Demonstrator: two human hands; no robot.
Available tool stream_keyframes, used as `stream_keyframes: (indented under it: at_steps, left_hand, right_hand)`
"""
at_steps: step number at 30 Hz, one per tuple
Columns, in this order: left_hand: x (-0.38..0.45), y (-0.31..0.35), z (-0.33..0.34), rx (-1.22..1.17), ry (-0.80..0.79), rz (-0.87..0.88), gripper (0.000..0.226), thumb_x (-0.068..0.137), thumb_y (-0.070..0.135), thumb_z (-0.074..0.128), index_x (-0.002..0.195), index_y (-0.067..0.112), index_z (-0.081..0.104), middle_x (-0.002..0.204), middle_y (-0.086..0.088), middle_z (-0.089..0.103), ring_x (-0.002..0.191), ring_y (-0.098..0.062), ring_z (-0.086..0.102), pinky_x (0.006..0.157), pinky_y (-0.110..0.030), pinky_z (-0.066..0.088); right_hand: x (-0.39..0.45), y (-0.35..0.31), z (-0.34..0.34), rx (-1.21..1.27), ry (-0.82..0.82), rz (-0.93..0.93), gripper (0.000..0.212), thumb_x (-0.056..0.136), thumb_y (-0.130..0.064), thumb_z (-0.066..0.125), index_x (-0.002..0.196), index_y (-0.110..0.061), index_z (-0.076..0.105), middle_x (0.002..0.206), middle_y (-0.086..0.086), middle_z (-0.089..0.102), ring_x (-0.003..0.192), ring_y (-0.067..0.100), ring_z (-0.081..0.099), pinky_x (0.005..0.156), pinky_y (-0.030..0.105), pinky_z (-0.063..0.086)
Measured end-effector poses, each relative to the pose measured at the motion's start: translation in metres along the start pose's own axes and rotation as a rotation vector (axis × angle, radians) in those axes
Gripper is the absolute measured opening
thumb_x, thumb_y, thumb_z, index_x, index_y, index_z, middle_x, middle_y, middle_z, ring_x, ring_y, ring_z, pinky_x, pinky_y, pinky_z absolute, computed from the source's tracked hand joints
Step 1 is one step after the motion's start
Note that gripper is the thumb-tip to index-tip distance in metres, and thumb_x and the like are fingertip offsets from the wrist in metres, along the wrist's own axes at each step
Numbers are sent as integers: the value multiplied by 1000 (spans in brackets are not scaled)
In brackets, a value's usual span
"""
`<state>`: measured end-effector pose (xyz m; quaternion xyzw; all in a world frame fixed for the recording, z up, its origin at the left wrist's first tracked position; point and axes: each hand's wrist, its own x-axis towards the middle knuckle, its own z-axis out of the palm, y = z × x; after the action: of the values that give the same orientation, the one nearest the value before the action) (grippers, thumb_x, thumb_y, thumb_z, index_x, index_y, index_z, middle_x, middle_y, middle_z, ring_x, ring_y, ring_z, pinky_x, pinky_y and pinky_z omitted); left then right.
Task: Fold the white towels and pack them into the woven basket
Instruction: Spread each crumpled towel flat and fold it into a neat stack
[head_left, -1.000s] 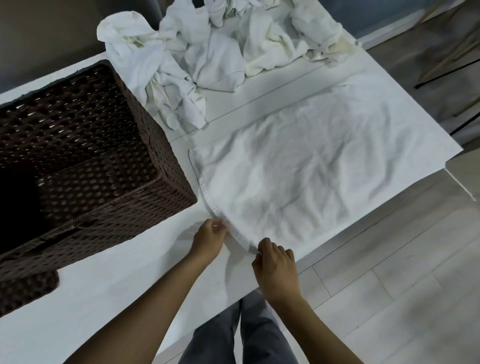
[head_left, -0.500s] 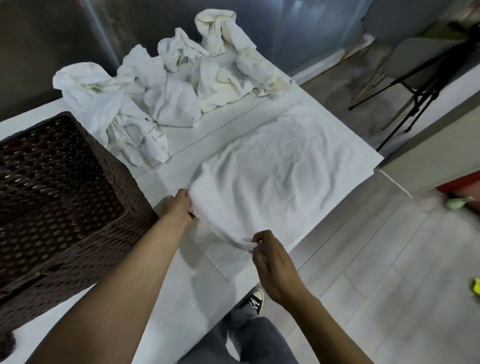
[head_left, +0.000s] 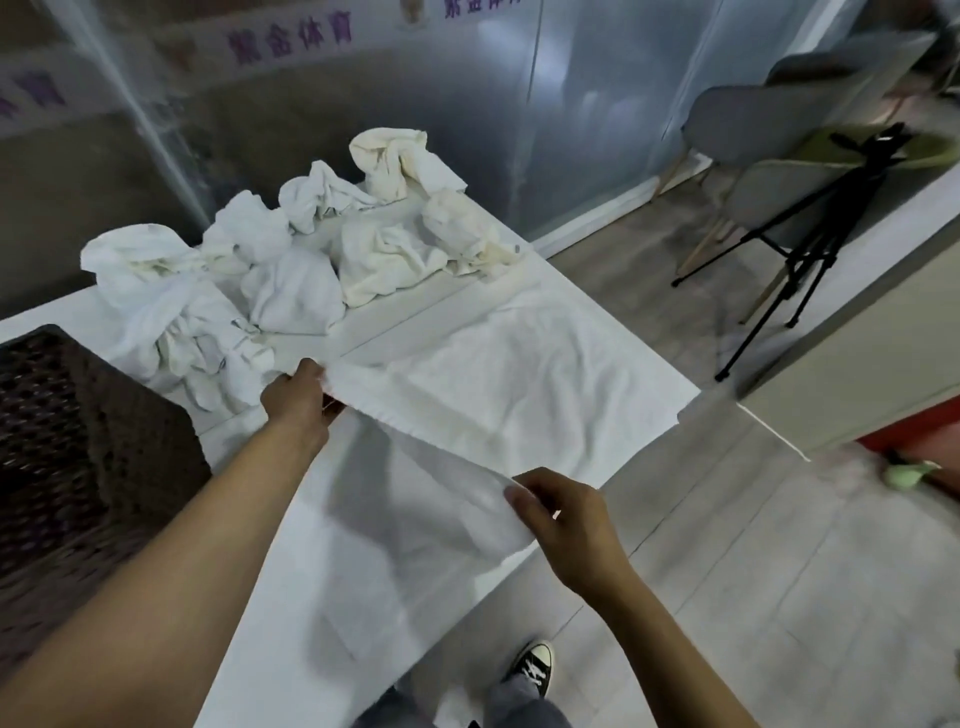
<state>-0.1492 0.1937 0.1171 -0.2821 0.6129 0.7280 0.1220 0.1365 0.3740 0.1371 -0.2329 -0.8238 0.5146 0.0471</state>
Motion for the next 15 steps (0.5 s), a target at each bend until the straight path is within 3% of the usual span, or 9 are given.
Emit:
stream_keyframes:
  at_steps: [3,6,9,13,15]
  left_hand:
    - [-11,11,36,-17,13,78,16,94,10,59,80,9,52,85,-10,63,72,-19,66,57,-31,60]
    - [-25,13,74,45,-12,189,23,95,10,59,74,11,51,81,-10,60,73,-22,64,67,-36,63]
    - [-31,3,107,125,-10,273,20,91,12,61,73,11,55,84,-10,61,79,-25,64,67,-38,63]
    - [-38,-4,157,191,-17,329,9,88,16,65,88,8,62,89,-8,65,82,-23,68,64,-36,63]
    - [-29,-8,179,248,12,342,24,77,31,67,91,12,65,95,-7,69,89,-26,71,74,-45,63]
  right_hand:
    - [20,12,-37,33,-5,21,20,97,-45,64,87,-28,67,67,0,56,58,8,44,57,24,36]
    - [35,29,-69,86,6,49,19,97,-42,66,87,-26,67,61,-8,48,56,7,38,55,23,32]
    - [45,49,-95,107,45,71,13,98,-36,67,86,-30,70,63,-17,56,56,4,47,56,15,36]
    - [69,74,-127,93,61,121,12,99,-32,64,91,-32,71,74,-14,66,62,3,55,58,15,40]
    - [87,86,-141,71,75,143,13,100,-31,62,92,-33,72,83,-13,70,73,4,62,63,18,46]
